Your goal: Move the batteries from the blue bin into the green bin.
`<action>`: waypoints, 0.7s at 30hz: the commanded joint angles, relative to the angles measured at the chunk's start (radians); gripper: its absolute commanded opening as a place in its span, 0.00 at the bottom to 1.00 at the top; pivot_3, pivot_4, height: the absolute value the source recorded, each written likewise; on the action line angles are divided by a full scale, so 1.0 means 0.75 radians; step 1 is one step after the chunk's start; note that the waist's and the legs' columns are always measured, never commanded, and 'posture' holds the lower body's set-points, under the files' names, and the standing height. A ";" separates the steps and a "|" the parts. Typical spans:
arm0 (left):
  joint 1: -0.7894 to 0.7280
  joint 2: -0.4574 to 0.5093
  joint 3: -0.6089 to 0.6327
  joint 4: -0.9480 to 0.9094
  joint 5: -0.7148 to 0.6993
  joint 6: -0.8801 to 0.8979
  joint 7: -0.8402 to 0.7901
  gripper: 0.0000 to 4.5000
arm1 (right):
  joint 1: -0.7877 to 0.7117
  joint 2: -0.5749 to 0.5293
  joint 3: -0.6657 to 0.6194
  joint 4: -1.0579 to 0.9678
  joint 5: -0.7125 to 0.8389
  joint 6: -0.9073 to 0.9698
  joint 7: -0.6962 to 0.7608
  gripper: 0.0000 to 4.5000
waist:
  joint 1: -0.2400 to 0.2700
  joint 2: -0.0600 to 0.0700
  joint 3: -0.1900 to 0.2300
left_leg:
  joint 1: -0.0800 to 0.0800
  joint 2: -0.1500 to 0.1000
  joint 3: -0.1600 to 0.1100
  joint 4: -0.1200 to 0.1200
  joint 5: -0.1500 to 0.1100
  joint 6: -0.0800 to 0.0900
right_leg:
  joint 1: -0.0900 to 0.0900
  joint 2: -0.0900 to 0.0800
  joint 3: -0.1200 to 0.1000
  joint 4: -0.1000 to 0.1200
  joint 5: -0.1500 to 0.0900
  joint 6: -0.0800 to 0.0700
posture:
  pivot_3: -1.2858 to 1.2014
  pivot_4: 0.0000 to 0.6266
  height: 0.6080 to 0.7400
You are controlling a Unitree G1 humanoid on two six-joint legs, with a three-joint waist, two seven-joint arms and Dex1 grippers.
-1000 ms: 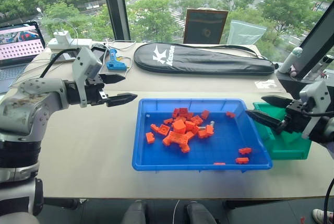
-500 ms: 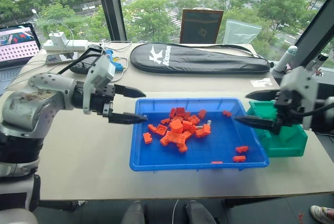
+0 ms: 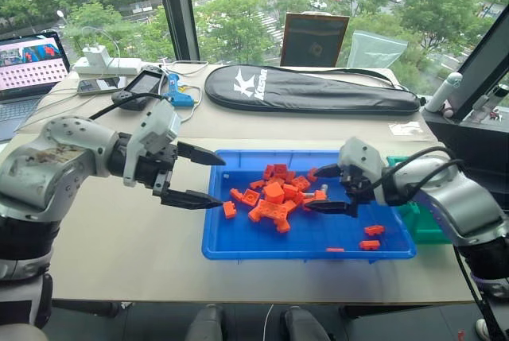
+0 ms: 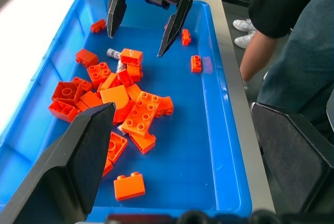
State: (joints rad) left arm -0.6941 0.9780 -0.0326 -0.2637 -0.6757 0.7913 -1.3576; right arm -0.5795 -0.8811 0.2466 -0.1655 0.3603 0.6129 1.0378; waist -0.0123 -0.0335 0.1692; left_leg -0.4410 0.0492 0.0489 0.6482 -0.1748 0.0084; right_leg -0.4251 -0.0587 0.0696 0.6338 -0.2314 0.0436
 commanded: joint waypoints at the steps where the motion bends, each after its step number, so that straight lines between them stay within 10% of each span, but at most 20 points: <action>1: -0.004 0.018 0.052 -0.045 -0.029 0.012 0.019 1.00 | -0.024 0.012 0.022 0.094 -0.097 -0.107 0.038 0.98 | -0.001 0.000 0.000 | 0.000 0.000 0.000 0.000 0.000 0.000 | 0.000 0.000 0.000 0.001 0.000 0.000 | 0.52 0.24 0.95; 8: 0.003 0.011 0.062 -0.068 -0.032 0.008 0.051 1.00 | -0.011 0.070 0.041 0.220 -0.188 -0.196 0.066 0.98 | -0.002 0.000 0.000 | 0.000 0.000 0.000 0.004 0.000 0.000 | -0.002 0.000 0.000 0.010 -0.002 -0.001 | 0.52 0.24 0.95; 17: 0.030 0.015 0.065 -0.085 -0.029 -0.007 0.059 1.00 | -0.012 0.111 -0.026 0.262 -0.186 -0.229 0.082 0.36 | -0.003 0.000 0.000 | 0.001 0.000 -0.001 0.007 0.000 0.000 | -0.002 0.001 0.000 0.015 -0.003 -0.002 | 0.52 0.24 0.95; 21: 0.028 0.008 0.065 -0.081 -0.038 -0.007 0.061 1.00 | -0.029 0.046 -0.086 0.197 -0.138 -0.180 0.153 0.32 | -0.003 0.000 0.000 | 0.001 0.000 -0.001 0.008 0.000 0.000 | -0.002 0.001 0.000 0.015 -0.003 -0.002 | 0.52 0.24 0.95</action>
State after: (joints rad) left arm -0.6569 0.9809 -0.0167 -0.3098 -0.6924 0.8028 -1.3135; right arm -0.5771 -0.8134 0.2444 0.0376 0.2210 0.4618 1.1179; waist -0.0143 -0.0335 0.1692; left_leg -0.4400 0.0494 0.0482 0.6541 -0.1748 0.0083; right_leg -0.4263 -0.0582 0.0697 0.6452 -0.2335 0.0419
